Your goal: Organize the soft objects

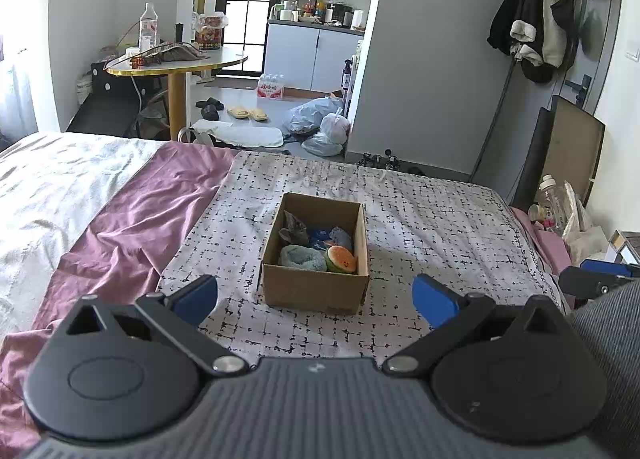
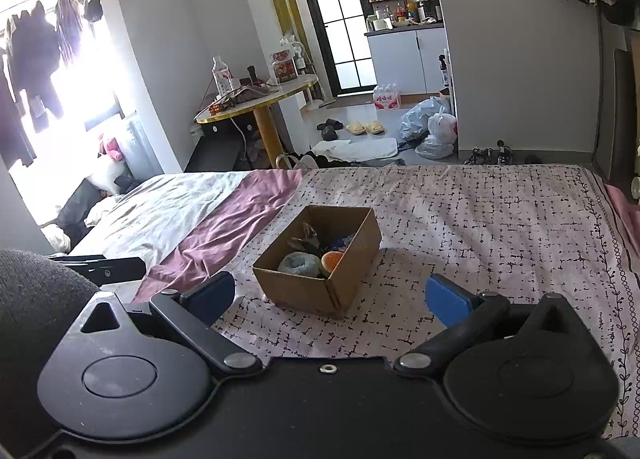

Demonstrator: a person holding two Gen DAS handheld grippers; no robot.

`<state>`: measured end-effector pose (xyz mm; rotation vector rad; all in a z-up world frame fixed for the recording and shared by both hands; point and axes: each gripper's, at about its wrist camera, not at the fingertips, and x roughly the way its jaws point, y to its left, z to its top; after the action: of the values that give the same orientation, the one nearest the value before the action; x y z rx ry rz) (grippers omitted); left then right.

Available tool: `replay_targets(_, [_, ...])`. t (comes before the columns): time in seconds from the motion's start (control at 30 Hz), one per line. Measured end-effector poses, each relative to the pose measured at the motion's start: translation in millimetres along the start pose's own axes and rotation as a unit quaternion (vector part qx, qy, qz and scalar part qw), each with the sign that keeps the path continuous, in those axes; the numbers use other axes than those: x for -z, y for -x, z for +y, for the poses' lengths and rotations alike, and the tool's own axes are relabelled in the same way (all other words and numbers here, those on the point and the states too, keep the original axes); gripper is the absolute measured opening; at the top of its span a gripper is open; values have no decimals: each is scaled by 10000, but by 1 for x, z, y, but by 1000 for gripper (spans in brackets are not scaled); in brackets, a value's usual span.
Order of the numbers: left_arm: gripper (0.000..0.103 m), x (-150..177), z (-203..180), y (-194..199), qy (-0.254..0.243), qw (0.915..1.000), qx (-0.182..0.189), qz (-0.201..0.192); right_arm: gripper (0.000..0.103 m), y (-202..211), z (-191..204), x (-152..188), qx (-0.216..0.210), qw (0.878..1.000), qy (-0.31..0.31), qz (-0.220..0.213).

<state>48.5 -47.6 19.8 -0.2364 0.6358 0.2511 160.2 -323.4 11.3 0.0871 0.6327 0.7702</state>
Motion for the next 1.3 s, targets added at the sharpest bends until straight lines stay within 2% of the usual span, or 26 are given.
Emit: replay_targets(1.3, [103,1,1,-2,-98,9999,-88,-68,99,-1,4,-2,-15,9999,82,-64])
